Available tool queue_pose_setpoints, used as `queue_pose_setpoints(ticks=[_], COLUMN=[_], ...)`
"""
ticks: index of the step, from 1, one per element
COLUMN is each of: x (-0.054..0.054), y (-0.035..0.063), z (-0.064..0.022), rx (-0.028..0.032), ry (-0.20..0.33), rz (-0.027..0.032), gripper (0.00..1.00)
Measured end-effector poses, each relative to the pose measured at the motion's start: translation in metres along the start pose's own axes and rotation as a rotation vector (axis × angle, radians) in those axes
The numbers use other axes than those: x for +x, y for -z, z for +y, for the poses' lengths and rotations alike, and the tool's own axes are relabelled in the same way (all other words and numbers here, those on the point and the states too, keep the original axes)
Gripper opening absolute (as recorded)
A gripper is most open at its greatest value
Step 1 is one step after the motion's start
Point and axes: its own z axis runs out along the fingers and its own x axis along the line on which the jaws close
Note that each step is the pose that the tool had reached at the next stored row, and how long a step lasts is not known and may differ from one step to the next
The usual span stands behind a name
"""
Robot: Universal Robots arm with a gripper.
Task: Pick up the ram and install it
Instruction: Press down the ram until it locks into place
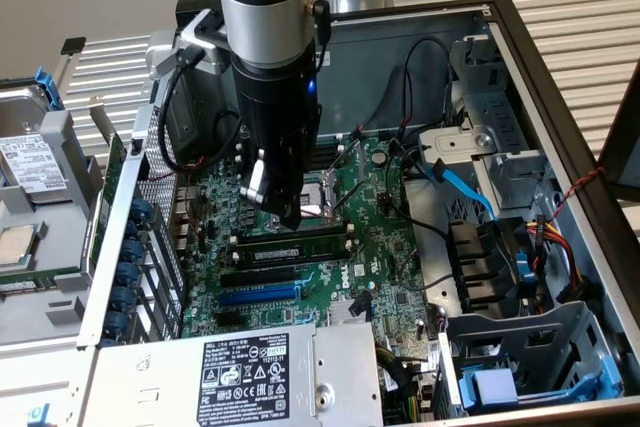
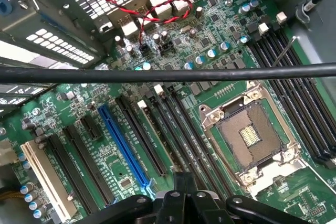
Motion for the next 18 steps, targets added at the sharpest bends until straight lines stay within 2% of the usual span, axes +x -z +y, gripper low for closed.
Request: queue_pose_setpoints(ticks=[18], x=[0.0], y=[0.0], z=[0.0], rx=[-0.0007], ry=[-0.236], rz=[-0.0023], gripper=[0.11])
